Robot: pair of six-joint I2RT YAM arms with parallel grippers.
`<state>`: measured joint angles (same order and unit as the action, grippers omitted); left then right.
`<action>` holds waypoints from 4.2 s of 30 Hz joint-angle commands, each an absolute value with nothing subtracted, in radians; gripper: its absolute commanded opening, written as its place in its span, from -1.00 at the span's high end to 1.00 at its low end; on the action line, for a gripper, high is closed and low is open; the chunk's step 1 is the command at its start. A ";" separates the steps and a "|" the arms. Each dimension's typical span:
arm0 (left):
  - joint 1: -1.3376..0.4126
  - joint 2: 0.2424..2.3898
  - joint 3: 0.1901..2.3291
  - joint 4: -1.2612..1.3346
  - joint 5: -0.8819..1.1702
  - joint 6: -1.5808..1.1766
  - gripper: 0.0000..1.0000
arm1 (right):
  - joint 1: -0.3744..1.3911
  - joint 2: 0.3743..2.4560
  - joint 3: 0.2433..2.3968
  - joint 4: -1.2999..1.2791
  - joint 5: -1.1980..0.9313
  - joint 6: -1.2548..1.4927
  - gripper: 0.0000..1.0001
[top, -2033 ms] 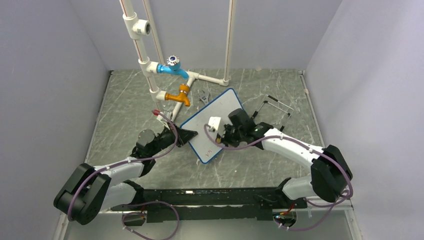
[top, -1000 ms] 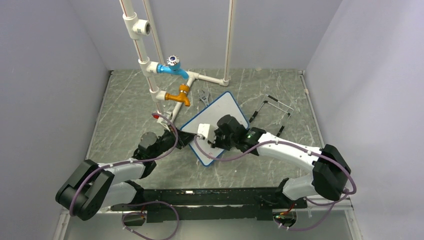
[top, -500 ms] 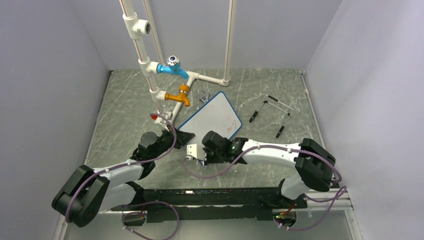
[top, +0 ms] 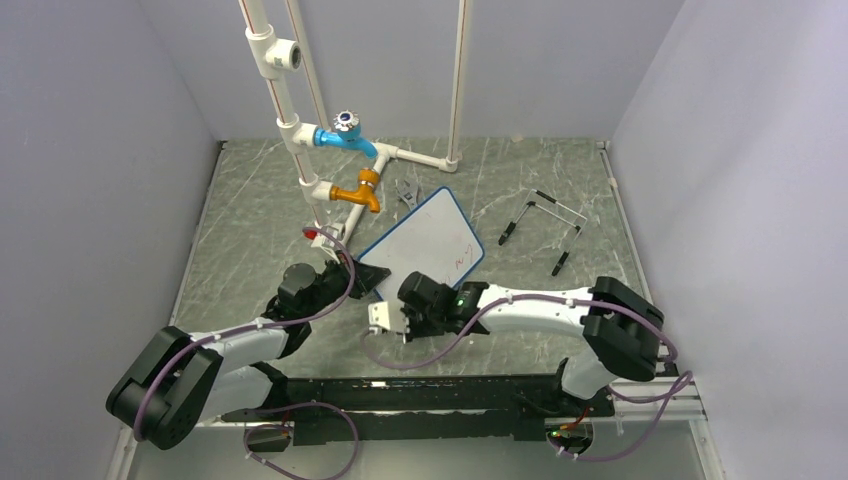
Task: Erase the whiteboard
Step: Erase the whiteboard at the center of the board.
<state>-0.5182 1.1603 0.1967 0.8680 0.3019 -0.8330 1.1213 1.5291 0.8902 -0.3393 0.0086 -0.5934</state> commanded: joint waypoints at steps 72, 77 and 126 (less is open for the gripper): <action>-0.503 1.128 0.153 1.178 0.436 -0.945 1.00 | 1.024 1.512 0.903 -0.430 -0.245 -0.650 1.00; -0.501 1.129 0.153 1.179 0.448 -0.937 1.00 | 0.928 1.486 0.896 -0.322 -0.096 -0.558 1.00; -0.492 1.221 0.175 1.220 0.547 -0.941 1.00 | 0.831 1.465 0.890 -0.272 -0.029 -0.482 1.00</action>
